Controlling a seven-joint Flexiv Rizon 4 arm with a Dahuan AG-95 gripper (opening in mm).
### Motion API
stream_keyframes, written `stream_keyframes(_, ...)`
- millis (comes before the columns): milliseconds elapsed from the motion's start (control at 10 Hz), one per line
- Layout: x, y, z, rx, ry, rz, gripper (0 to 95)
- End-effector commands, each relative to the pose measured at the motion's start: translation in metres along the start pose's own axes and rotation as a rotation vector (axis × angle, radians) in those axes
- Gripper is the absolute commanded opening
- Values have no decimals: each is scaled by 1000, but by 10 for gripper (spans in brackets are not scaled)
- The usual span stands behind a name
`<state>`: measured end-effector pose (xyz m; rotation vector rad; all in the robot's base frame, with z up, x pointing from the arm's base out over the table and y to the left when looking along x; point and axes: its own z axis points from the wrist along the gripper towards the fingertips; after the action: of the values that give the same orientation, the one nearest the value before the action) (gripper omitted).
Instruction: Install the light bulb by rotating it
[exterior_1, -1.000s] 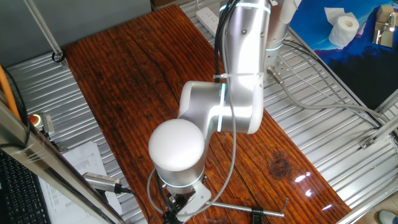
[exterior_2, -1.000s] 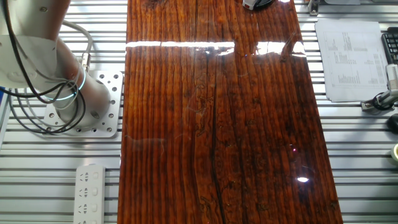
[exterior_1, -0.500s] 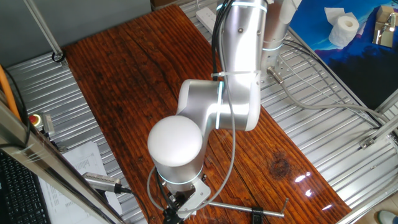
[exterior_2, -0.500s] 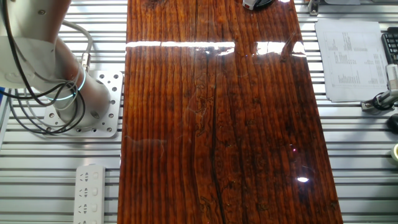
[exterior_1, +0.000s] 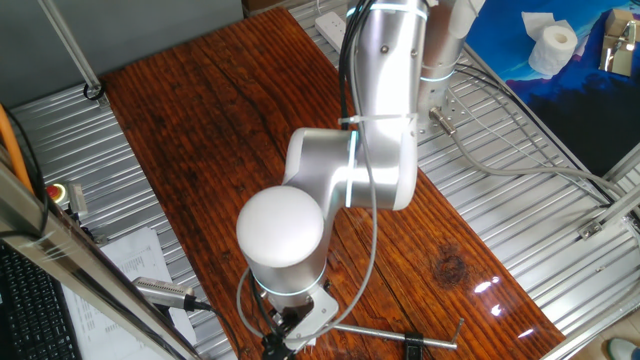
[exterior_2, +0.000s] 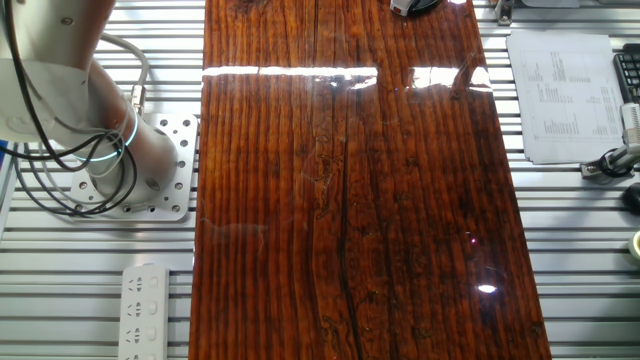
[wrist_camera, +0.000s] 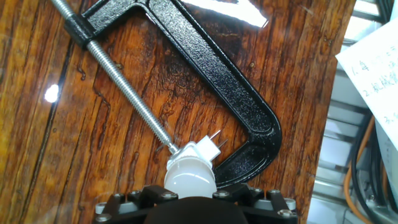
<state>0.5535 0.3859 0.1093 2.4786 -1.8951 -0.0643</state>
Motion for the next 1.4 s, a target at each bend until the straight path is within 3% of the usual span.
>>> stream_keyframes(100,0,1,0,0,-14,-2,570)
stream_keyframes(1100,-6,1,2,1,-17,-8,570)
stream_keyframes(1200,-6,1,2,2,-15,-6,380)
stream_keyframes(1400,-6,1,2,3,-15,0,380)
